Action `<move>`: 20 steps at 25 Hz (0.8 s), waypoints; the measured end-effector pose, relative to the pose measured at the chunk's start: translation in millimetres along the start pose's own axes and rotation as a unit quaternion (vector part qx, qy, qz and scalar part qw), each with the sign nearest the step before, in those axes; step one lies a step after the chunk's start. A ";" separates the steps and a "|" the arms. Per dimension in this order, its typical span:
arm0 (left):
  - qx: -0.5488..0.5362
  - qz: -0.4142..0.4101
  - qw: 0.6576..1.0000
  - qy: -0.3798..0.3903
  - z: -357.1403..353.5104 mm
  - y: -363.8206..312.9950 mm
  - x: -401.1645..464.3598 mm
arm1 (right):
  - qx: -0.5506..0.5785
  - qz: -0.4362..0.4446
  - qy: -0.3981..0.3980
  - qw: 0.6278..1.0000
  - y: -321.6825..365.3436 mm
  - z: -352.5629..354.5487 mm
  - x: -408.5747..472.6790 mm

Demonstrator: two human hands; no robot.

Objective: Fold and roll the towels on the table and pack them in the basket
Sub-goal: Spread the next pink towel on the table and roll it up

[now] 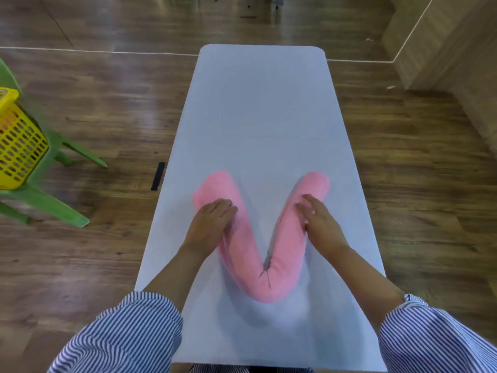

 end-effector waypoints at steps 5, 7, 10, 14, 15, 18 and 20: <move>0.006 -0.027 0.999 0.020 7.8 21.9 -10.0 | 0.159 -0.230 0.005 0.960 -13.2 -11.7 -7.4; 0.034 -0.049 0.998 0.028 5.6 30.2 -2.2 | 0.190 -0.268 0.024 0.944 -5.5 -19.4 -8.6; 0.077 -0.156 0.982 0.078 -4.8 27.6 9.6 | 0.239 -0.308 0.010 0.921 5.0 -19.8 -11.3; 0.067 -0.209 0.975 0.046 0.4 23.1 32.0 | 0.282 -0.352 0.029 0.892 11.2 -17.3 -10.8; 0.067 -0.210 0.975 0.011 6.2 22.0 43.2 | 0.271 -0.353 0.048 0.894 11.4 -18.1 -9.6; 0.054 -0.228 0.971 -0.055 27.5 16.8 74.1 | 0.241 -0.357 0.057 0.901 11.1 -20.6 -3.9; 0.043 -0.231 0.972 -0.023 30.2 18.7 76.1 | 0.230 -0.355 0.045 0.905 10.8 -21.1 -1.7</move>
Point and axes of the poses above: each hand's wrist, its own x-axis towards the middle knuckle, its own z-axis out of the back of the hand, y = z × x, the point moved 3 cm from there along x, towards the middle knuckle
